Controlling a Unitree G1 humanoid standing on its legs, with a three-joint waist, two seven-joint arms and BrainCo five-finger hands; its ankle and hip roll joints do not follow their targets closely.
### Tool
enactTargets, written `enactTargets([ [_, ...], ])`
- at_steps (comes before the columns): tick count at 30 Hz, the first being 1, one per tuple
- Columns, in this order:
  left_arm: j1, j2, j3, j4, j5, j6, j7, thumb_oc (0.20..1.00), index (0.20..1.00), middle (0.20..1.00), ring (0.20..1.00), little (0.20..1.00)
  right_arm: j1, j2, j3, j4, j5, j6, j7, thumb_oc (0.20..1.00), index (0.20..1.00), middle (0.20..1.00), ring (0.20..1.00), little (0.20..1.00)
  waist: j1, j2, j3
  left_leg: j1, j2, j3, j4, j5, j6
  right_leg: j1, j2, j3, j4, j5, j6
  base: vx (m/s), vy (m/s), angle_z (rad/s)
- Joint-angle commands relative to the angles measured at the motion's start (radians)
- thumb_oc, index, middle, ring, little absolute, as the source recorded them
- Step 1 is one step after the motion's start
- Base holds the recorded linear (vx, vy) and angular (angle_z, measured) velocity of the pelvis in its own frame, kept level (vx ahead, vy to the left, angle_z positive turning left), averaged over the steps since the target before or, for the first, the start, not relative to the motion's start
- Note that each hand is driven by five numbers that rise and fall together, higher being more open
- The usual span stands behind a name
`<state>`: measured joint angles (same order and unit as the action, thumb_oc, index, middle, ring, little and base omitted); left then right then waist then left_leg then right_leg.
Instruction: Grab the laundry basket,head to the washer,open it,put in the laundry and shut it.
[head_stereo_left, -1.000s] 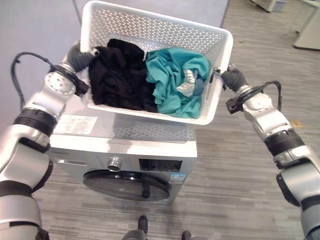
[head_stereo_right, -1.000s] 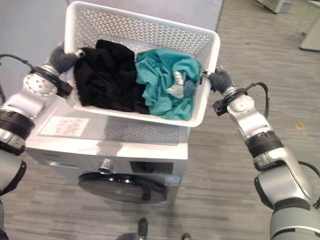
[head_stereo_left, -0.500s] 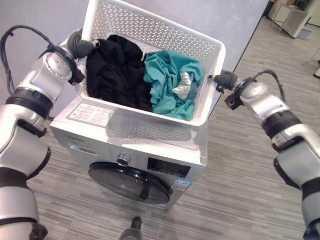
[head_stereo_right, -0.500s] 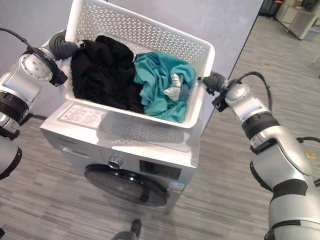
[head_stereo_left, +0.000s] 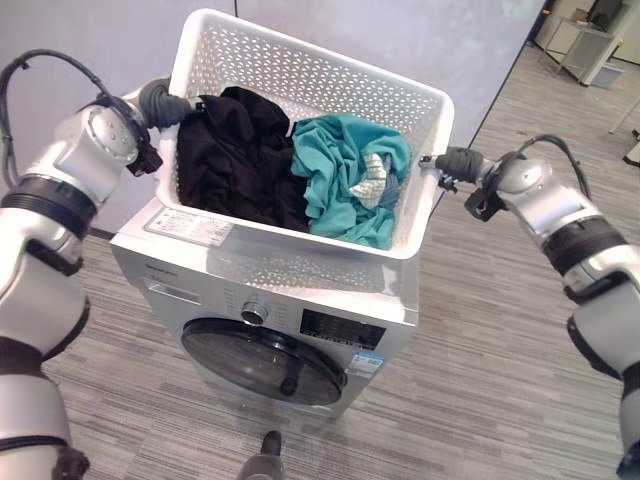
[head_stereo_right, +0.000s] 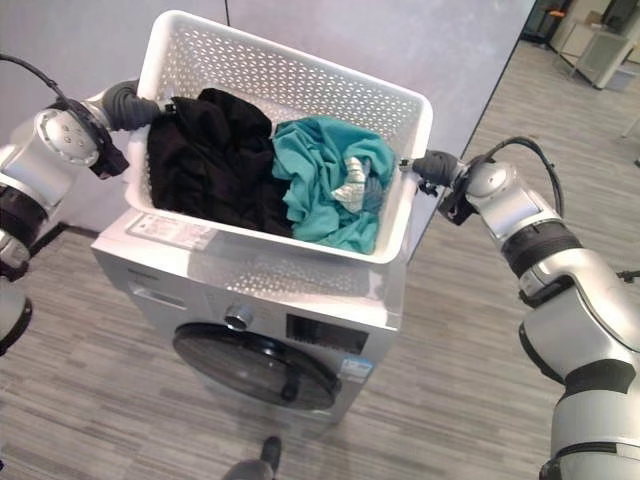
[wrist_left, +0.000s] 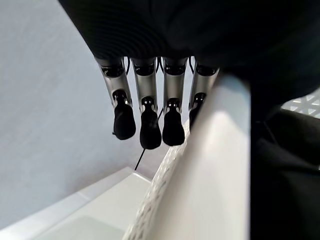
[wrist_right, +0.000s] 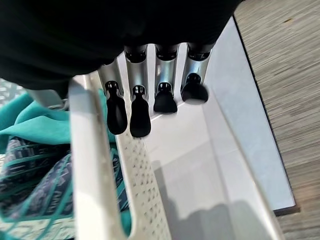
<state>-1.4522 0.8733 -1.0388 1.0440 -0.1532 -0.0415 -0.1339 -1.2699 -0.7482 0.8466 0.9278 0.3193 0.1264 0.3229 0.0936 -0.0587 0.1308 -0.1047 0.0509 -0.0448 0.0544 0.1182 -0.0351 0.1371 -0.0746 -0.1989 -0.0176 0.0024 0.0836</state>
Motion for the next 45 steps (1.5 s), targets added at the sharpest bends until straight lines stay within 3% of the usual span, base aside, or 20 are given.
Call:
enactTargets([
  [1, -0.140, 0.060, 0.007, 0.213, 0.049, 0.021, 0.117, 1.000, 1.000, 1.000, 1.000, 1.000, -0.059, -0.079, 0.030, 0.198, -0.058, 0.023, -0.070, 1.000, 1.000, 1.000, 1.000, 1.000, 0.019, 0.042, -0.034, 0.077, 0.057, 0.069, -0.089, -0.053, -0.032, -0.009, -0.053, 0.008, 0.088, -0.108, 0.064, 0.00, 0.000, 0.00],
  [6, -0.171, 0.032, 0.041, 0.282, 0.038, 0.035, 0.186, 1.000, 1.000, 1.000, 1.000, 1.000, -0.090, -0.036, 0.014, 0.256, -0.047, 0.030, -0.101, 1.000, 1.000, 1.000, 1.000, 1.000, 0.016, 0.037, -0.034, 0.076, 0.056, 0.069, -0.093, -0.055, -0.031, -0.012, -0.053, 0.009, 0.086, -0.106, 0.063, 0.00, 0.000, 0.00],
  [19, -0.196, 0.009, 0.040, 0.271, 0.031, 0.029, 0.232, 1.000, 1.000, 1.000, 1.000, 1.000, -0.148, 0.000, 0.012, 0.313, 0.012, 0.027, -0.130, 1.000, 1.000, 1.000, 1.000, 1.000, 0.032, 0.036, -0.032, 0.076, 0.050, 0.066, -0.097, -0.059, -0.029, -0.014, -0.058, 0.000, 0.082, -0.102, 0.065, 0.00, 0.000, 0.00],
  [21, -0.183, 0.020, 0.067, 0.248, 0.005, 0.019, 0.248, 1.000, 1.000, 1.000, 1.000, 1.000, -0.147, -0.012, -0.016, 0.293, 0.074, 0.014, -0.159, 1.000, 1.000, 1.000, 1.000, 1.000, 0.036, 0.037, -0.034, 0.078, 0.049, 0.065, -0.099, -0.060, -0.030, -0.011, -0.059, -0.002, 0.079, -0.102, 0.065, 0.00, 0.000, 0.00],
  [24, -0.129, 0.094, 0.161, 0.104, -0.061, -0.016, 0.301, 1.000, 1.000, 1.000, 1.000, 1.000, -0.114, -0.114, -0.121, 0.194, 0.228, -0.031, -0.212, 1.000, 1.000, 1.000, 1.000, 1.000, 0.040, 0.038, -0.034, 0.082, 0.046, 0.062, -0.098, -0.066, -0.033, 0.000, -0.061, -0.007, 0.071, -0.108, 0.062, 0.00, 0.000, 0.00],
  [26, -0.088, 0.126, 0.208, 0.042, -0.070, -0.023, 0.315, 1.000, 1.000, 1.000, 1.000, 1.000, -0.083, -0.152, -0.153, 0.161, 0.252, -0.039, -0.216, 1.000, 1.000, 1.000, 1.000, 1.000, 0.040, 0.038, -0.035, 0.084, 0.046, 0.062, -0.097, -0.067, -0.035, 0.004, -0.061, -0.008, 0.068, -0.110, 0.060, -0.01, -0.016, 0.02],
  [28, 0.120, 0.233, 0.429, -0.212, -0.075, -0.057, 0.380, 1.000, 1.000, 1.000, 1.000, 1.000, 0.084, -0.282, -0.332, 0.007, 0.311, -0.091, -0.250, 1.000, 1.000, 1.000, 1.000, 1.000, 0.040, 0.032, -0.036, 0.083, 0.048, 0.059, -0.097, -0.065, -0.038, 0.011, -0.058, -0.012, 0.061, -0.112, 0.055, -0.02, -0.048, 0.05],
  [29, 0.140, 0.233, 0.444, -0.223, -0.070, -0.054, 0.382, 1.000, 1.000, 1.000, 1.000, 1.000, 0.094, -0.283, -0.334, -0.001, 0.309, -0.090, -0.252, 1.000, 1.000, 1.000, 1.000, 1.000, 0.040, 0.033, -0.039, 0.090, 0.047, 0.059, -0.099, -0.070, -0.040, 0.016, -0.059, -0.012, 0.061, -0.118, 0.056, 0.01, -0.062, 0.08],
  [31, 0.615, 0.315, 0.895, -0.515, -0.045, -0.081, 0.441, 1.000, 1.000, 1.000, 1.000, 1.000, 0.511, -0.370, -0.720, -0.252, 0.293, -0.146, -0.311, 1.000, 1.000, 1.000, 1.000, 1.000, 0.031, 0.034, -0.050, 0.098, 0.049, 0.057, -0.107, -0.073, -0.044, 0.030, -0.053, -0.008, 0.043, -0.127, 0.047, -0.03, -0.116, 0.04],
  [32, 0.893, 0.315, 1.144, -0.596, 0.012, -0.077, 0.486, 1.000, 1.000, 1.000, 1.000, 1.000, 0.782, -0.328, -0.949, -0.425, 0.254, -0.165, -0.337, 1.000, 1.000, 1.000, 1.000, 1.000, 0.024, 0.040, -0.055, 0.098, 0.052, 0.058, -0.111, -0.070, -0.047, 0.035, -0.048, -0.003, 0.035, -0.131, 0.041, -0.14, -0.169, -0.10],
  [33, 1.124, 0.268, 1.335, -0.636, 0.060, -0.064, 0.513, 1.000, 1.000, 1.000, 1.000, 1.000, 0.985, -0.251, -1.115, -0.565, 0.204, -0.190, -0.362, 1.000, 1.000, 1.000, 1.000, 1.000, 0.019, 0.051, -0.052, 0.091, 0.055, 0.059, -0.110, -0.055, -0.046, 0.034, -0.042, 0.001, 0.026, -0.127, 0.032, -0.12, -0.172, -0.09],
  [35, 1.392, 0.174, 1.524, -0.644, 0.085, -0.057, 0.521, 1.000, 1.000, 1.000, 1.000, 1.000, 1.185, -0.131, -1.220, -0.710, 0.112, -0.191, -0.378, 1.000, 1.000, 1.000, 1.000, 1.000, 0.010, 0.063, -0.046, 0.082, 0.063, 0.049, -0.105, -0.049, -0.055, 0.042, -0.028, 0.020, 0.011, -0.136, 0.015, -0.13, -0.173, -0.13],
  [36, 1.402, 0.173, 1.532, -0.650, 0.085, -0.056, 0.520, 1.000, 1.000, 1.000, 1.000, 1.000, 1.186, -0.130, -1.218, -0.714, 0.112, -0.189, -0.379, 1.000, 1.000, 1.000, 1.000, 1.000, 0.007, 0.063, -0.046, 0.084, 0.063, 0.049, -0.105, -0.051, -0.055, 0.044, -0.028, 0.020, 0.011, -0.137, 0.015, -0.21, -0.212, -0.10],
  [37, 1.507, 0.054, 1.580, -0.611, 0.031, -0.060, 0.512, 1.000, 1.000, 1.000, 1.000, 1.000, 1.257, -0.027, -1.208, -0.745, 0.082, -0.194, -0.379, 1.000, 1.000, 1.000, 1.000, 1.000, 0.011, 0.072, -0.035, 0.071, 0.072, 0.041, -0.096, -0.036, -0.060, 0.047, -0.014, 0.028, -0.006, -0.135, -0.001, -0.20, -0.184, 0.02],
  [40, 1.572, -0.114, 1.561, -0.542, -0.042, -0.065, 0.494, 1.000, 1.000, 1.000, 1.000, 1.000, 1.346, 0.085, -1.177, -0.786, 0.046, -0.191, -0.372, 1.000, 1.000, 1.000, 1.000, 1.000, 0.006, 0.081, -0.007, 0.038, 0.093, 0.017, -0.086, 0.002, -0.081, 0.053, 0.016, 0.035, -0.040, -0.128, -0.026, -0.25, -0.223, 0.18],
  [41, 1.598, -0.228, 1.527, -0.509, -0.120, -0.069, 0.473, 1.000, 1.000, 1.000, 1.000, 1.000, 1.399, 0.143, -1.135, -0.797, 0.040, -0.185, -0.371, 1.000, 1.000, 1.000, 1.000, 1.000, 0.008, 0.089, 0.021, 0.014, 0.106, 0.002, -0.089, 0.038, -0.094, 0.053, 0.037, 0.028, -0.066, -0.118, -0.037, -0.25, -0.186, 0.38],
  [42, 1.599, -0.229, 1.526, -0.509, -0.121, -0.069, 0.473, 1.000, 1.000, 1.000, 1.000, 1.000, 1.401, 0.142, -1.135, -0.797, 0.040, -0.184, -0.371, 1.000, 1.000, 1.000, 1.000, 1.000, 0.005, 0.089, 0.017, 0.015, 0.107, -0.001, -0.092, 0.034, -0.096, 0.055, 0.039, 0.026, -0.068, -0.121, -0.038, -0.31, -0.206, 0.71],
  [43, 1.629, -0.346, 1.451, -0.456, -0.156, -0.069, 0.439, 1.000, 1.000, 1.000, 1.000, 1.000, 1.442, 0.198, -1.051, -0.748, 0.043, -0.174, -0.334, 1.000, 1.000, 1.000, 1.000, 1.000, 0.012, 0.098, 0.036, 0.012, 0.116, -0.012, -0.126, 0.063, -0.105, 0.049, 0.055, 0.017, -0.070, -0.131, -0.047, -0.22, -0.136, 0.71],
  [44, 1.621, -0.402, 1.393, -0.386, -0.182, -0.064, 0.413, 1.000, 1.000, 1.000, 1.000, 1.000, 1.435, 0.216, -0.994, -0.685, 0.025, -0.170, -0.331, 1.000, 1.000, 1.000, 1.000, 1.000, 0.018, 0.105, 0.043, -0.005, 0.121, -0.018, -0.135, 0.073, -0.110, 0.041, 0.062, 0.005, -0.070, -0.134, -0.050, -0.24, -0.125, 0.71],
  [45, 1.619, -0.402, 1.393, -0.384, -0.183, -0.066, 0.412, 1.000, 1.000, 1.000, 1.000, 1.000, 1.433, 0.214, -0.994, -0.682, 0.025, -0.172, -0.331, 1.000, 1.000, 1.000, 1.000, 1.000, 0.015, 0.107, 0.041, -0.010, 0.121, -0.020, -0.137, 0.078, -0.110, 0.037, 0.064, 0.002, -0.070, -0.132, -0.050, -0.26, -0.089, 0.41],
])
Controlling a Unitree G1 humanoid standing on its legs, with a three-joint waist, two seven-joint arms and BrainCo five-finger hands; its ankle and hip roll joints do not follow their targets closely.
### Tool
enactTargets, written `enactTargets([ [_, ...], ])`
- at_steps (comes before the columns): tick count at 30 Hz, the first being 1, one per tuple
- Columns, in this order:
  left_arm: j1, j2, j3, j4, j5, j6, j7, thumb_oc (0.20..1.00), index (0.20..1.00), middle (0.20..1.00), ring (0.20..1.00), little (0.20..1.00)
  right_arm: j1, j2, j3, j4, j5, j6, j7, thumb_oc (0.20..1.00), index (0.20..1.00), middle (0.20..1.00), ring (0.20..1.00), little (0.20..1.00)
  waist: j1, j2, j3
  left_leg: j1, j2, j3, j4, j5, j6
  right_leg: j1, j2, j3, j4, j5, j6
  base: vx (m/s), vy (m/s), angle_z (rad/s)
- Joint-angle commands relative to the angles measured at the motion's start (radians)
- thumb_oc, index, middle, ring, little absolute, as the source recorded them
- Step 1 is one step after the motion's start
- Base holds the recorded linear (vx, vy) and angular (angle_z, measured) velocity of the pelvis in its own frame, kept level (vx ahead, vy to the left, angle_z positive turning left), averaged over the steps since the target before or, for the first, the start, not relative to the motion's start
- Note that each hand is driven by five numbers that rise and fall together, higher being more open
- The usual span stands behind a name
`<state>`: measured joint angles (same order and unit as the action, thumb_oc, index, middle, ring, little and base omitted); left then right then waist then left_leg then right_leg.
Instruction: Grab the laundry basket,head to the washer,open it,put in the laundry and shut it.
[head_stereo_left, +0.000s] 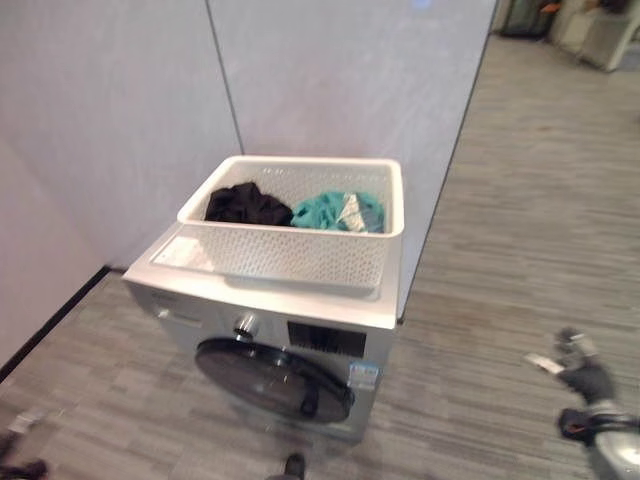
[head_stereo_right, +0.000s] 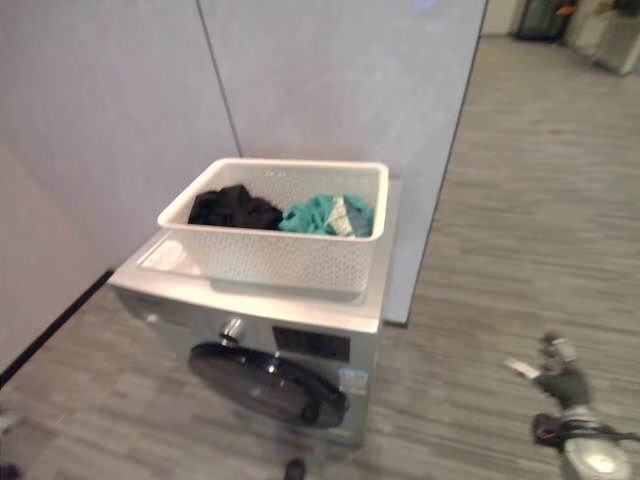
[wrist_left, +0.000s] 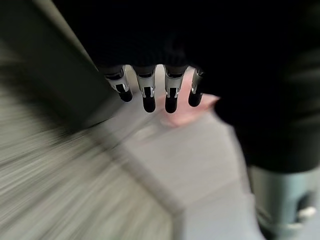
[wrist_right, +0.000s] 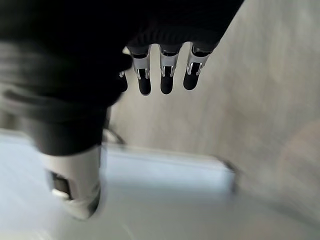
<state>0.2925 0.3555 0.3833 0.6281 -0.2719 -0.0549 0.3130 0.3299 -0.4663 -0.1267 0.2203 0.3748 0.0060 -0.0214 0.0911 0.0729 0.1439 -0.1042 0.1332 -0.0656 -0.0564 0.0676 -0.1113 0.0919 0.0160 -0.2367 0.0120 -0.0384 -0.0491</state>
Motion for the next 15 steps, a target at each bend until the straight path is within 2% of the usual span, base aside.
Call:
enactTargets([
  [1, -0.182, 0.056, -0.110, 0.218, -0.106, -0.045, -0.057, 1.000, 1.000, 1.000, 1.000, 1.000, -0.176, -0.029, 0.066, 0.102, -0.032, -0.037, 0.027, 1.000, 1.000, 1.000, 1.000, 1.000, 0.016, -0.025, 0.047, -0.044, 0.045, 0.025, -0.029, 0.125, -0.040, 0.074, -0.027, 0.016, -0.099, -0.096, 0.079, -0.26, -0.064, 0.62],
  [4, -0.250, -0.052, -0.241, 0.423, -0.151, -0.037, -0.097, 1.000, 1.000, 1.000, 1.000, 1.000, -0.206, 0.033, 0.195, 0.281, -0.016, -0.040, 0.025, 1.000, 1.000, 1.000, 1.000, 1.000, 0.001, -0.051, 0.079, -0.084, 0.074, 0.184, 0.041, 0.121, -0.022, 0.059, -0.047, -0.043, -0.099, -0.080, 0.071, -0.26, -0.059, 1.03],
  [5, -0.259, -0.082, -0.272, 0.473, -0.160, -0.034, -0.109, 1.000, 1.000, 1.000, 1.000, 1.000, -0.215, 0.057, 0.234, 0.350, -0.020, -0.031, 0.025, 1.000, 1.000, 1.000, 1.000, 1.000, -0.005, -0.061, 0.080, -0.072, 0.093, 0.221, 0.081, 0.092, -0.031, 0.060, -0.055, -0.057, -0.099, -0.082, 0.073, -0.17, -0.028, 0.96],
  [6, -0.261, -0.082, -0.271, 0.474, -0.161, -0.035, -0.110, 1.000, 1.000, 1.000, 1.000, 1.000, -0.219, 0.057, 0.234, 0.353, -0.020, -0.033, 0.025, 1.000, 1.000, 1.000, 1.000, 1.000, -0.005, -0.058, 0.082, -0.083, 0.095, 0.227, 0.085, 0.104, -0.021, 0.051, -0.055, -0.064, -0.099, -0.071, 0.070, -0.13, -0.014, 0.53],
  [7, -0.273, -0.117, -0.322, 0.537, -0.145, -0.023, -0.111, 1.000, 1.000, 1.000, 1.000, 1.000, -0.246, 0.093, 0.285, 0.439, -0.029, -0.027, -0.005, 1.000, 1.000, 1.000, 1.000, 1.000, -0.015, -0.076, 0.085, -0.063, 0.131, 0.233, 0.198, 0.055, -0.029, 0.052, -0.073, -0.072, -0.099, -0.068, 0.065, -0.10, 0.010, 0.44],
  [8, -0.274, -0.117, -0.322, 0.538, -0.145, -0.024, -0.111, 1.000, 1.000, 1.000, 1.000, 1.000, -0.247, 0.094, 0.286, 0.441, -0.029, -0.028, -0.005, 1.000, 1.000, 1.000, 1.000, 1.000, -0.015, -0.075, 0.086, -0.065, 0.133, 0.232, 0.203, 0.051, -0.029, 0.052, -0.072, -0.073, -0.099, -0.068, 0.065, -0.08, 0.021, 0.33],
  [10, -0.275, -0.139, -0.353, 0.584, -0.117, -0.022, -0.114, 1.000, 1.000, 1.000, 1.000, 1.000, -0.273, 0.120, 0.329, 0.521, -0.040, -0.028, -0.014, 1.000, 1.000, 1.000, 1.000, 1.000, -0.014, -0.082, 0.078, -0.030, 0.151, 0.178, 0.293, -0.003, -0.024, 0.049, -0.088, -0.077, -0.099, -0.059, 0.067, -0.08, 0.104, 0.18],
  [11, -0.280, -0.159, -0.382, 0.602, -0.099, -0.022, -0.111, 1.000, 1.000, 1.000, 1.000, 1.000, -0.298, 0.143, 0.352, 0.578, -0.033, -0.032, -0.013, 1.000, 1.000, 1.000, 1.000, 1.000, -0.016, -0.088, 0.065, 0.016, 0.157, 0.133, 0.335, -0.014, -0.012, 0.037, -0.114, -0.095, -0.099, -0.042, 0.071, -0.09, 0.129, 0.14],
  [13, -0.283, -0.164, -0.390, 0.605, -0.105, -0.023, -0.110, 1.000, 1.000, 1.000, 1.000, 1.000, -0.309, 0.144, 0.368, 0.582, -0.043, -0.030, -0.013, 1.000, 1.000, 1.000, 1.000, 1.000, -0.019, -0.085, 0.059, 0.053, 0.164, 0.128, 0.324, -0.024, -0.014, 0.035, -0.119, -0.100, -0.099, -0.041, 0.076, -0.05, 0.167, 0.17],
  [15, -0.279, -0.180, -0.418, 0.606, -0.075, -0.012, -0.122, 1.000, 1.000, 1.000, 1.000, 1.000, -0.298, 0.157, 0.375, 0.554, -0.034, -0.030, -0.011, 1.000, 1.000, 1.000, 1.000, 1.000, -0.046, -0.053, 0.002, 0.168, 0.168, 0.155, 0.160, -0.041, -0.031, 0.005, -0.134, -0.117, -0.099, -0.039, 0.099, 0.02, 0.328, 0.60],
])
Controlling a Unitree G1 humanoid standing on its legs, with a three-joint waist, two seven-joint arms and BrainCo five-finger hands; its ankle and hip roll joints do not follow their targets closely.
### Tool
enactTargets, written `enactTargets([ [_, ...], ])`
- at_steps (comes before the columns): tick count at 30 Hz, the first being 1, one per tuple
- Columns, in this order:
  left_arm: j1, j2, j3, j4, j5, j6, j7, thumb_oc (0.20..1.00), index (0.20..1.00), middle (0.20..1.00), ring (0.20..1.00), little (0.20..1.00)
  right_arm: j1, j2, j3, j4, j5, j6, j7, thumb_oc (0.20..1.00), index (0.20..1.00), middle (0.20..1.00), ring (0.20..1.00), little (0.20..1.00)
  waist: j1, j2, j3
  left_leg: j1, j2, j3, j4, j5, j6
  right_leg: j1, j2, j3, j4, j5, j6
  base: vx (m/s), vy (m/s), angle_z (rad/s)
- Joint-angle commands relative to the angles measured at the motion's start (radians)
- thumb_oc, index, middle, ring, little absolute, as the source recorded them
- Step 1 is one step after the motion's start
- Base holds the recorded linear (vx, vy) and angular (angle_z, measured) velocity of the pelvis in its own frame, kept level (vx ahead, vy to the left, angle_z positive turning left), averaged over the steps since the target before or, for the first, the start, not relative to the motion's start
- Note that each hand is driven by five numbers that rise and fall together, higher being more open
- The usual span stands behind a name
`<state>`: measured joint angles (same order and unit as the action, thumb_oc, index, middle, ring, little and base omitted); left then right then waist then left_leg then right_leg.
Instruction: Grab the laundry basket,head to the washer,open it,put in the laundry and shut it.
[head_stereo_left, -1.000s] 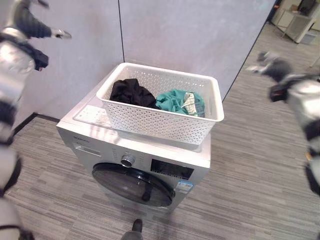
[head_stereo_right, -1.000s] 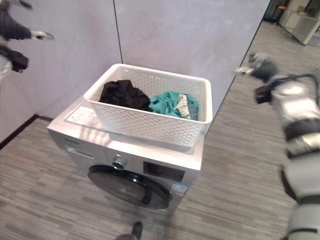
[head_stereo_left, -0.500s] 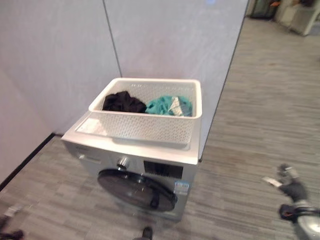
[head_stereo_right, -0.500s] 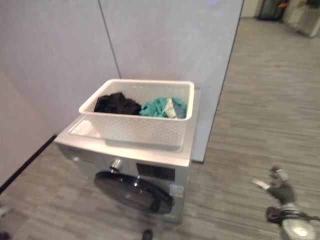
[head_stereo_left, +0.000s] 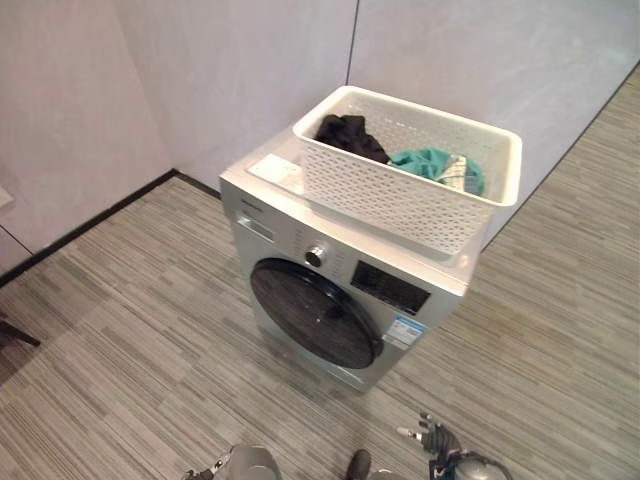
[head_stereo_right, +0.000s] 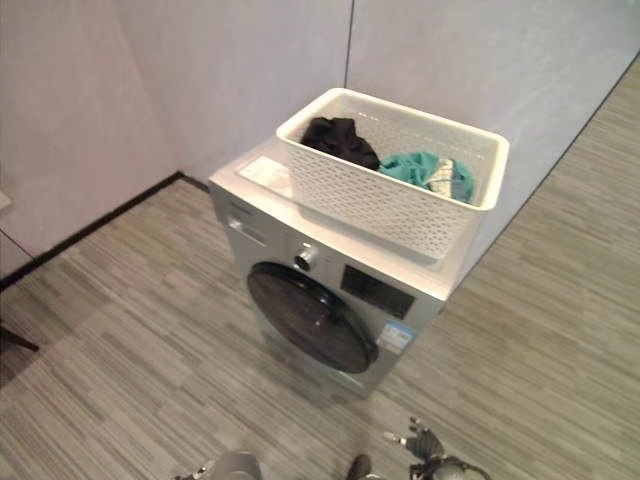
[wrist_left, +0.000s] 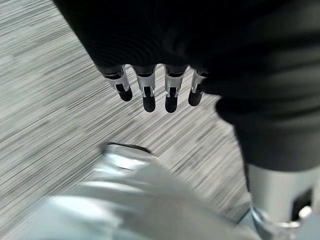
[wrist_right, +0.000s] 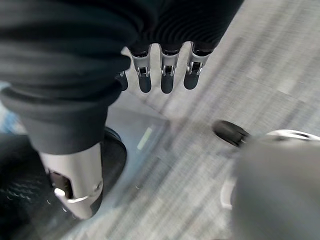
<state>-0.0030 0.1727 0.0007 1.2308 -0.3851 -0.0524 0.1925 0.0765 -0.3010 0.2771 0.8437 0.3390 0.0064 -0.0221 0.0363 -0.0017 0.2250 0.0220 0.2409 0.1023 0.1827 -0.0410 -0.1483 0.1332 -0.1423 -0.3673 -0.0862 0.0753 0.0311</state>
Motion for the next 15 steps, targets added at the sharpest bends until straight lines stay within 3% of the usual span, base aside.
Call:
enactTargets([
  [1, 0.016, 0.003, -0.036, 0.003, 0.038, -0.014, -0.002, 1.000, 1.000, 1.000, 1.000, 1.000, -0.045, -0.008, -0.029, -0.070, 0.001, -0.030, -0.011, 1.000, 1.000, 1.000, 1.000, 1.000, 0.009, 0.021, -0.080, 0.042, 0.060, -0.012, -0.080, 0.067, 0.006, -0.037, 0.024, 0.014, -0.001, -0.153, 0.019, 0.02, 0.287, 0.67],
  [4, 0.002, 0.004, -0.074, 0.014, 0.090, -0.002, -0.010, 1.000, 1.000, 1.000, 1.000, 1.000, -0.046, -0.004, -0.045, -0.083, 0.006, -0.030, -0.018, 1.000, 1.000, 1.000, 1.000, 1.000, 0.002, 0.018, -0.098, 0.032, 0.009, -0.019, -0.133, 0.031, 0.006, -0.046, -0.026, -0.015, -0.001, -0.117, 0.040, 0.00, 0.281, 0.40],
  [5, 0.004, 0.008, -0.101, 0.016, 0.145, 0.000, -0.019, 1.000, 1.000, 1.000, 1.000, 1.000, -0.065, -0.011, -0.044, -0.089, -0.027, -0.027, -0.023, 1.000, 1.000, 1.000, 1.000, 1.000, 0.008, 0.014, -0.102, 0.038, -0.031, -0.021, -0.163, 0.016, 0.019, -0.046, -0.062, -0.028, -0.001, -0.091, 0.058, 0.00, 0.299, 0.42],
  [6, 0.004, 0.008, -0.101, 0.016, 0.145, 0.000, -0.019, 1.000, 1.000, 1.000, 1.000, 1.000, -0.065, -0.011, -0.044, -0.089, -0.027, -0.027, -0.023, 1.000, 1.000, 1.000, 1.000, 1.000, 0.008, 0.014, -0.102, 0.038, -0.031, -0.021, -0.164, 0.016, 0.020, -0.045, -0.063, -0.028, -0.001, -0.091, 0.058, -0.02, 0.285, 0.54],
  [9, 0.024, 0.022, -0.103, 0.007, 0.179, -0.006, -0.010, 1.000, 1.000, 1.000, 1.000, 1.000, -0.119, -0.053, -0.056, -0.089, -0.166, -0.005, -0.066, 1.000, 1.000, 1.000, 1.000, 1.000, 0.028, 0.005, -0.100, 0.051, -0.092, 0.014, -0.201, -0.012, 0.057, -0.071, -0.130, -0.049, 0.019, -0.038, 0.096, -0.03, 0.276, 0.27],
  [14, 0.047, 0.039, -0.093, -0.006, 0.230, -0.003, 0.006, 1.000, 1.000, 1.000, 1.000, 1.000, -0.181, -0.128, -0.065, -0.155, -0.363, 0.014, -0.138, 1.000, 1.000, 1.000, 1.000, 1.000, 0.047, -0.002, -0.093, 0.076, -0.135, 0.059, -0.216, -0.047, 0.095, -0.120, -0.171, -0.025, 0.047, -0.001, 0.128, -0.02, 0.156, -0.30],
  [15, 0.047, 0.044, -0.093, -0.006, 0.243, -0.007, 0.007, 1.000, 1.000, 1.000, 1.000, 1.000, -0.208, -0.151, -0.075, -0.192, -0.395, 0.014, -0.160, 1.000, 1.000, 1.000, 1.000, 1.000, 0.044, -0.002, -0.086, 0.069, -0.142, 0.056, -0.205, -0.052, 0.107, -0.143, -0.176, 0.027, 0.073, -0.003, 0.142, -0.04, 0.034, -0.47],
])
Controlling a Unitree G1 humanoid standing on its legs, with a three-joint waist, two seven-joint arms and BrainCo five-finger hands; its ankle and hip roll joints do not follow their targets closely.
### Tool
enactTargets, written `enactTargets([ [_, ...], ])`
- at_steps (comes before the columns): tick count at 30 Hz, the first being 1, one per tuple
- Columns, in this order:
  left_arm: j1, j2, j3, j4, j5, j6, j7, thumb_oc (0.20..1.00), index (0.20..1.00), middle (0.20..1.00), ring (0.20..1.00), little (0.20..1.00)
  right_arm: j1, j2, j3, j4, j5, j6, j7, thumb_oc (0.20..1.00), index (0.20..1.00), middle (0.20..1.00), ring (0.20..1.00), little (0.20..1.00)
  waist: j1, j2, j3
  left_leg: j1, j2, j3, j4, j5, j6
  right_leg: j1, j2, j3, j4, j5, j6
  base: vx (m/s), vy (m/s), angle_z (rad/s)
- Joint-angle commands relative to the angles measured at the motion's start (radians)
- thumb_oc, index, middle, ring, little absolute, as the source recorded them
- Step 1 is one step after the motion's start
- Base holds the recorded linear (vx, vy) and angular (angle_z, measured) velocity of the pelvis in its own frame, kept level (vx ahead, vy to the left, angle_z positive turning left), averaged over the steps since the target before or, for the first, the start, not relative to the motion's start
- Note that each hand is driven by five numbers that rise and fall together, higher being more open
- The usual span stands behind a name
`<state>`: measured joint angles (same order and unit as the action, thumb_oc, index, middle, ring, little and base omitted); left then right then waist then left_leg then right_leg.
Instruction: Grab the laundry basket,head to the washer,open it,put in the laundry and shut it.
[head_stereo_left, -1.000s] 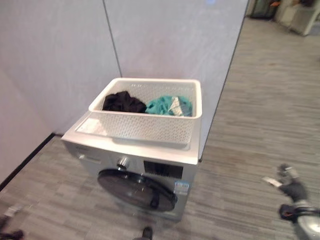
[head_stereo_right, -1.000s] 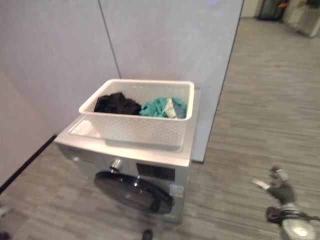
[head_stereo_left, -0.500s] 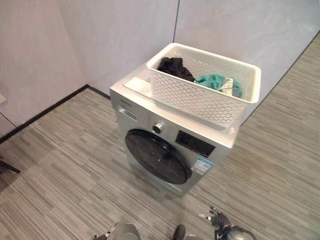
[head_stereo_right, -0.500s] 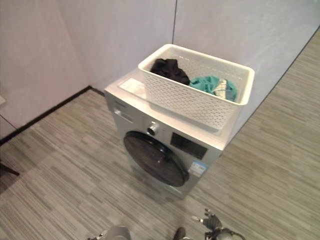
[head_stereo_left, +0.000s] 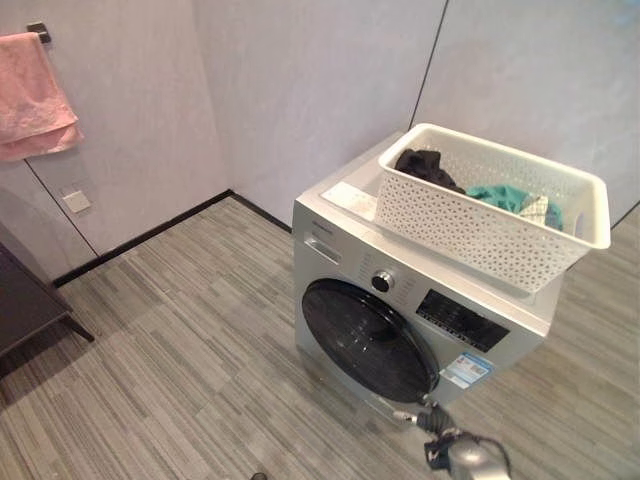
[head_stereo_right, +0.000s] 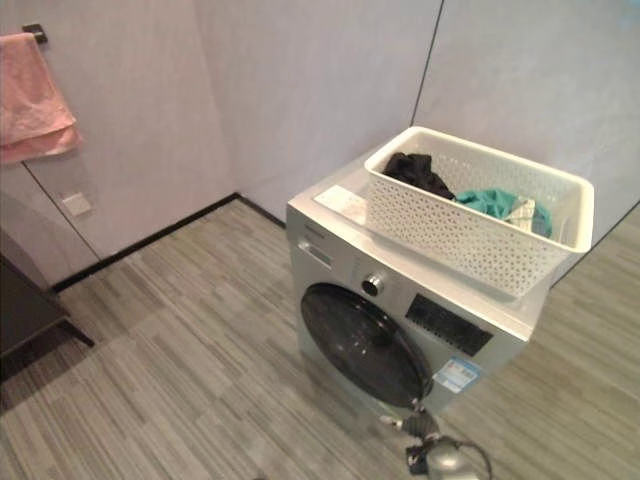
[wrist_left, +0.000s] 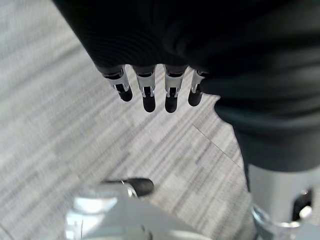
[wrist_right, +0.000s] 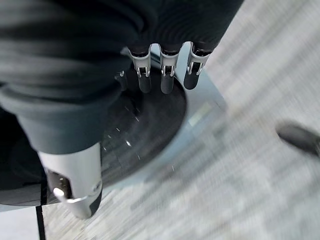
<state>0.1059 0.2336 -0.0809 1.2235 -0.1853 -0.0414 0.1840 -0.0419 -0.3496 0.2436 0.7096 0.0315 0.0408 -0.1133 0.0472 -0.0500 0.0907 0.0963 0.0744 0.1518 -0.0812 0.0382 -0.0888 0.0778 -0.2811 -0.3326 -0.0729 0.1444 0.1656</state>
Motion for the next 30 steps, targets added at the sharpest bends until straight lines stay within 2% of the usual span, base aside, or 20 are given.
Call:
enactTargets([
  [1, -0.072, -0.012, -0.015, 0.003, 0.044, -0.013, 0.021, 1.000, 1.000, 1.000, 1.000, 1.000, -0.088, -0.114, -0.057, -0.098, -0.091, -0.020, -0.080, 1.000, 1.000, 1.000, 1.000, 1.000, 0.021, 0.045, 0.060, -0.021, 0.020, -0.013, 0.067, -0.125, 0.055, -0.118, -0.029, 0.096, 0.123, -0.082, 0.019, -0.05, 0.036, -0.34],
  [2, -0.073, -0.011, -0.015, 0.004, 0.044, -0.013, 0.021, 1.000, 1.000, 1.000, 1.000, 1.000, -0.088, -0.113, -0.057, -0.099, -0.091, -0.019, -0.080, 1.000, 1.000, 1.000, 1.000, 1.000, 0.022, 0.043, 0.057, -0.024, 0.018, -0.011, 0.067, -0.124, 0.056, -0.124, -0.031, 0.099, 0.124, -0.082, 0.019, -0.10, -0.023, -0.12],
  [3, -0.092, 0.004, -0.018, -0.017, 0.043, -0.019, 0.027, 1.000, 1.000, 1.000, 1.000, 1.000, -0.095, -0.126, -0.071, -0.110, -0.098, -0.026, -0.096, 1.000, 1.000, 1.000, 1.000, 1.000, 0.026, 0.045, 0.077, -0.048, 0.016, -0.036, 0.083, -0.119, 0.061, -0.128, 0.003, 0.211, 0.180, -0.141, 0.017, -0.09, -0.067, -0.03],
  [6, -0.087, 0.009, -0.047, -0.049, 0.061, -0.028, 0.029, 1.000, 1.000, 1.000, 1.000, 1.000, -0.130, -0.151, -0.084, -0.076, -0.106, -0.032, -0.105, 1.000, 1.000, 1.000, 1.000, 1.000, 0.055, 0.037, 0.066, -0.090, 0.021, -0.081, 0.090, -0.097, 0.048, -0.060, -0.006, 0.140, 0.147, -0.161, -0.005, -0.05, -0.125, 0.34],
  [7, -0.087, 0.009, -0.047, -0.049, 0.061, -0.028, 0.029, 1.000, 1.000, 1.000, 1.000, 1.000, -0.130, -0.151, -0.084, -0.076, -0.106, -0.032, -0.105, 1.000, 1.000, 1.000, 1.000, 1.000, 0.054, 0.037, 0.066, -0.090, 0.021, -0.082, 0.090, -0.097, 0.048, -0.060, -0.006, 0.140, 0.146, -0.161, -0.005, -0.06, -0.191, 0.73],
  [8, -0.090, 0.003, -0.049, -0.042, 0.051, -0.031, 0.026, 1.000, 1.000, 1.000, 1.000, 1.000, -0.173, -0.157, -0.062, -0.051, -0.105, -0.036, -0.108, 1.000, 1.000, 1.000, 1.000, 1.000, 0.072, 0.027, 0.062, -0.117, 0.035, -0.096, 0.087, -0.074, 0.031, -0.034, 0.007, 0.108, 0.108, -0.173, -0.009, -0.05, -0.140, 0.53],
  [9, -0.090, 0.003, -0.048, -0.042, 0.051, -0.031, 0.026, 1.000, 1.000, 1.000, 1.000, 1.000, -0.175, -0.157, -0.061, -0.049, -0.104, -0.037, -0.109, 1.000, 1.000, 1.000, 1.000, 1.000, 0.069, 0.027, 0.062, -0.118, 0.035, -0.099, 0.087, -0.073, 0.030, -0.033, 0.008, 0.104, 0.106, -0.172, -0.010, -0.05, -0.257, 0.46],
  [10, -0.094, -0.004, -0.045, -0.023, 0.047, -0.027, 0.030, 1.000, 1.000, 1.000, 1.000, 1.000, -0.181, -0.155, -0.046, -0.043, -0.103, -0.039, -0.108, 1.000, 1.000, 1.000, 1.000, 1.000, 0.077, 0.021, 0.047, -0.128, 0.052, -0.113, 0.055, -0.040, 0.012, -0.009, 0.034, 0.079, 0.060, -0.179, -0.018, 0.01, -0.164, 0.47],
  [12, -0.092, -0.010, -0.049, -0.022, 0.043, -0.027, 0.029, 1.000, 1.000, 1.000, 1.000, 1.000, -0.184, -0.155, -0.039, -0.037, -0.097, -0.042, -0.107, 1.000, 1.000, 1.000, 1.000, 1.000, 0.079, 0.021, 0.043, -0.127, 0.057, -0.121, 0.038, -0.029, 0.007, 0.001, 0.044, 0.064, 0.047, -0.184, -0.022, 0.01, -0.139, 0.39],
  [16, -0.080, -0.031, -0.121, -0.075, 0.046, -0.041, 0.018, 1.000, 1.000, 1.000, 1.000, 1.000, -0.272, -0.150, 0.007, 0.100, -0.062, -0.056, -0.122, 1.000, 1.000, 1.000, 1.000, 1.000, 0.107, 0.046, 0.051, -0.160, 0.072, -0.169, -0.005, 0.019, -0.020, 0.032, 0.074, 0.000, -0.014, -0.182, -0.033, -0.04, -0.085, 0.46],
  [18, -0.080, -0.033, -0.126, -0.082, 0.043, -0.042, 0.017, 1.000, 1.000, 1.000, 1.000, 1.000, -0.288, -0.149, 0.013, 0.123, -0.057, -0.057, -0.126, 1.000, 1.000, 1.000, 1.000, 1.000, 0.108, 0.051, 0.054, -0.170, 0.071, -0.175, -0.006, 0.021, -0.022, 0.029, 0.075, -0.005, -0.014, -0.185, -0.033, -0.05, -0.016, 0.26],
  [26, -0.130, -0.012, -0.180, -0.135, -0.005, -0.081, 0.068, 1.000, 1.000, 1.000, 1.000, 1.000, -0.491, -0.138, 0.077, 0.329, -0.015, -0.072, -0.184, 1.000, 1.000, 1.000, 1.000, 1.000, 0.144, 0.131, 0.138, -0.275, 0.044, -0.215, -0.003, 0.062, -0.025, -0.069, 0.062, 0.000, -0.001, -0.163, -0.037, -0.10, 0.038, 0.16],
  [28, -0.140, -0.008, -0.189, -0.145, -0.013, -0.087, 0.074, 1.000, 1.000, 1.000, 1.000, 1.000, -0.506, -0.121, 0.080, 0.346, -0.001, -0.071, -0.188, 1.000, 1.000, 1.000, 1.000, 1.000, 0.145, 0.138, 0.141, -0.287, 0.040, -0.220, -0.005, 0.070, -0.026, -0.081, 0.062, -0.002, -0.001, -0.159, -0.037, -0.04, 0.028, 0.15],
  [30, -0.164, -0.001, -0.198, -0.204, -0.065, -0.099, 0.097, 1.000, 1.000, 1.000, 1.000, 1.000, -0.508, 0.025, 0.119, 0.349, 0.064, -0.075, -0.187, 1.000, 1.000, 1.000, 1.000, 1.000, 0.154, 0.152, 0.146, -0.287, 0.036, -0.211, -0.006, 0.069, -0.021, -0.086, 0.056, 0.008, 0.004, -0.158, -0.040, 0.02, 0.038, 0.00],
])
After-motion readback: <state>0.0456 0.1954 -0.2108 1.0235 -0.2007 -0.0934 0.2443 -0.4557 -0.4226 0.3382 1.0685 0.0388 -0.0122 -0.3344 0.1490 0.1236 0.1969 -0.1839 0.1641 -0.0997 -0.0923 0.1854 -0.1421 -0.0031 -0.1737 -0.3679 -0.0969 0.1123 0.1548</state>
